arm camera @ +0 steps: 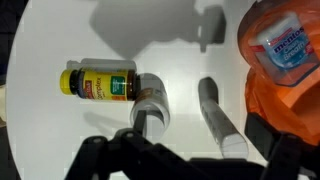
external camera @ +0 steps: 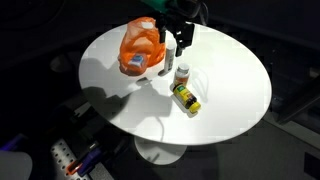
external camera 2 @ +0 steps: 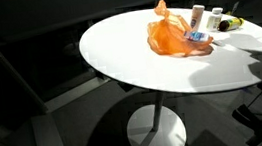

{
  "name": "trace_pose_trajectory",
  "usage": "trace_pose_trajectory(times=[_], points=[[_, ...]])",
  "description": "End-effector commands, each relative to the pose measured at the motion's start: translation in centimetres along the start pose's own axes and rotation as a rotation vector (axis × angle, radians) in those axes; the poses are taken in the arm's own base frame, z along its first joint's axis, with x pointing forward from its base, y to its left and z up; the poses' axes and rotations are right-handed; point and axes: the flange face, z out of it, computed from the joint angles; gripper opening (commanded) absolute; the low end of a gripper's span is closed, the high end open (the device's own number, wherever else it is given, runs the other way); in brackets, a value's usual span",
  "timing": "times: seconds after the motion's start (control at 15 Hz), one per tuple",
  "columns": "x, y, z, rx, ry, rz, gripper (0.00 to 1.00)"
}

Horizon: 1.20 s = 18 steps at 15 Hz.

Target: Move the medicine bottle from the plastic to the table

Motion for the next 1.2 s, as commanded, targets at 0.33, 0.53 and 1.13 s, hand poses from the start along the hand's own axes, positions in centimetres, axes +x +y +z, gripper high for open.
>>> trace_pose_trajectory(times=[0.33,0.53,1.13], points=[[-6.5,-3.9,-6.6,-0.122,-0.142,-0.118,1.00],[-8.4,-5.7,-8.4,-0.174,-0.114,-0.126,1.00],[-12.0,-8.6,-13.9,-0.149,0.024,-0.158,1.00]])
